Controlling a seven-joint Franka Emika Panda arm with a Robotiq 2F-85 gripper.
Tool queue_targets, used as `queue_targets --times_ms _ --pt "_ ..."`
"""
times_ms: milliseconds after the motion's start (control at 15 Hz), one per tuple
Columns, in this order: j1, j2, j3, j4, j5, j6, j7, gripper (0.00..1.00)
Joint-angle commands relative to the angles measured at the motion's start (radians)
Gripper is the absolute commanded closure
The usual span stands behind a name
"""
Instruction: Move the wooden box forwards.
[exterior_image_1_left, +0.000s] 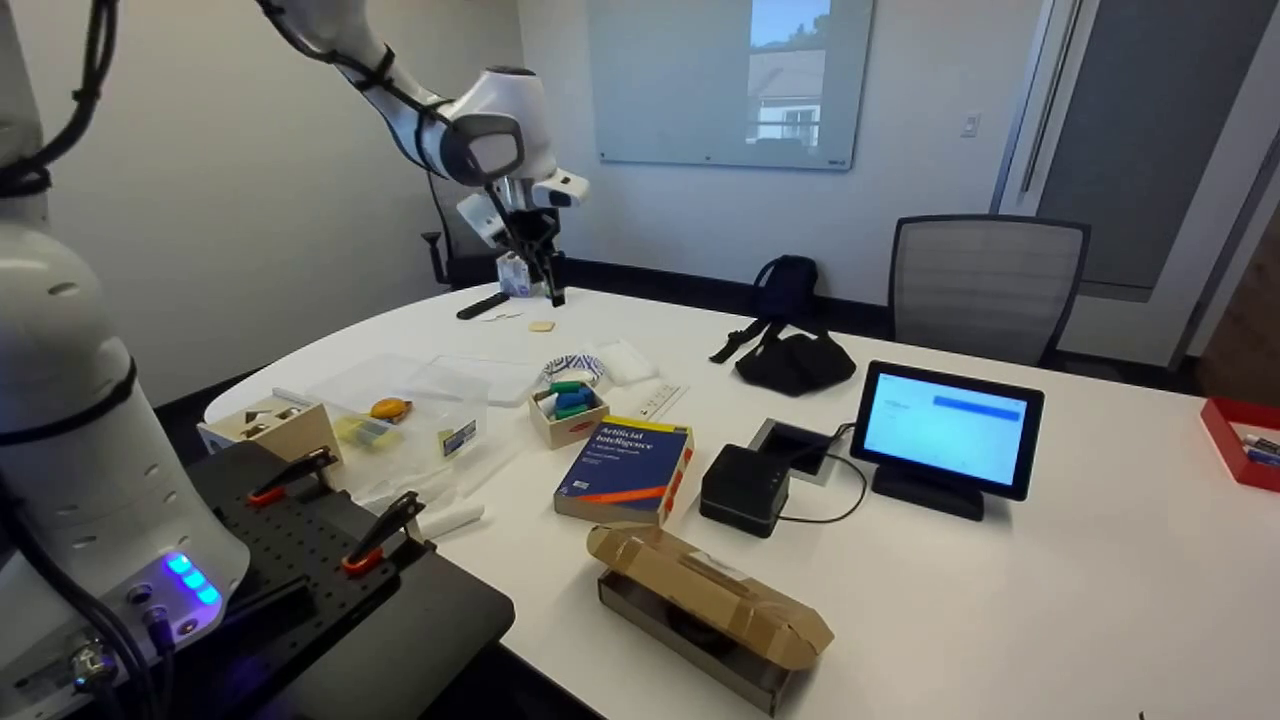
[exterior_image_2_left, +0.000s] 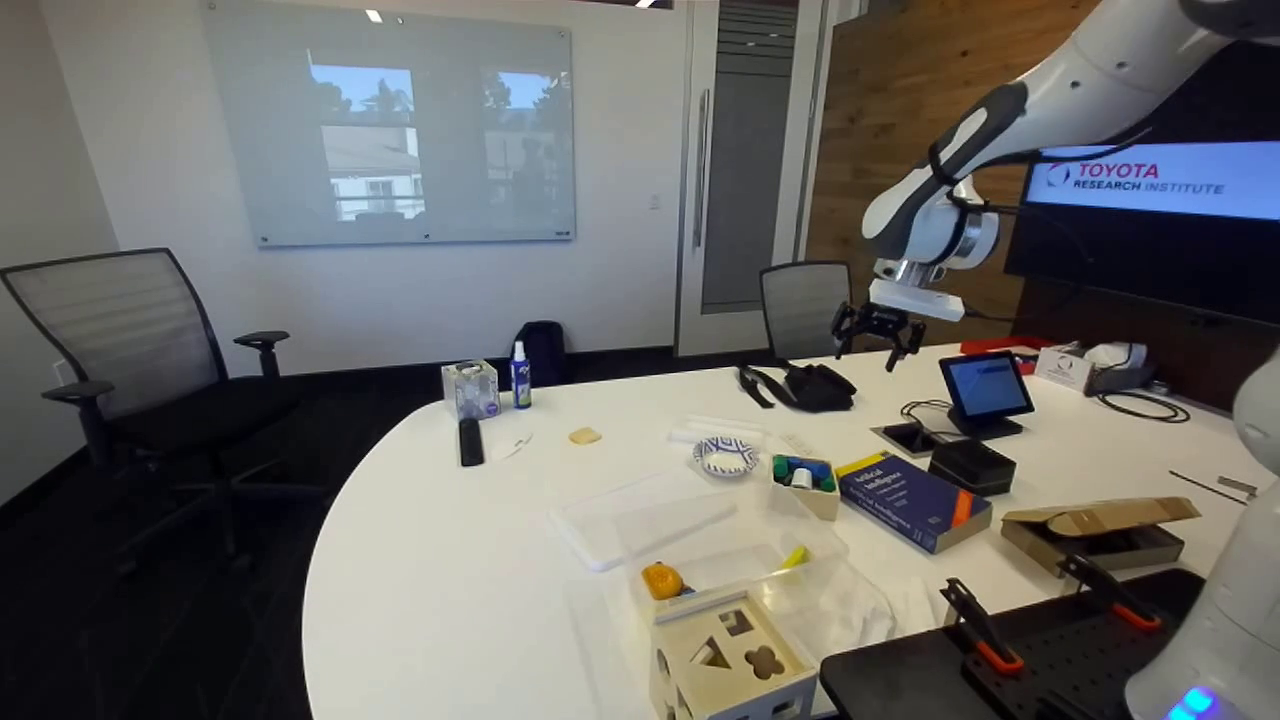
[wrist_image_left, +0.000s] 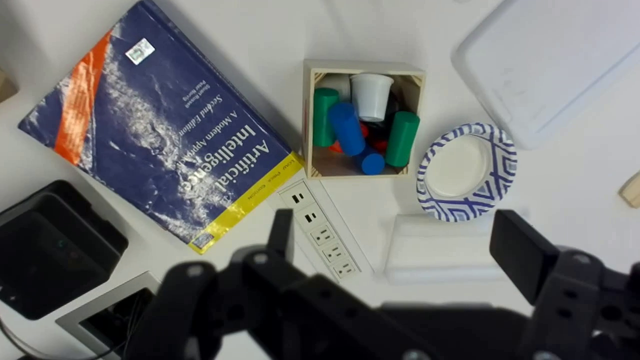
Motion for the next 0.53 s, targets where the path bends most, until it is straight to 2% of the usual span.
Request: queue_targets --times_ms 0,267,467 --pt "-0.024 0.234 0.002 0.205 -0.004 -0.009 -0.006 0.0" --pt "-0.032 0.406 -0.006 0.332 -0.028 -0.022 0.014 0.0" --pt "-0.025 0.475 -0.019 0.377 -0.042 -0.03 0.031 0.0"
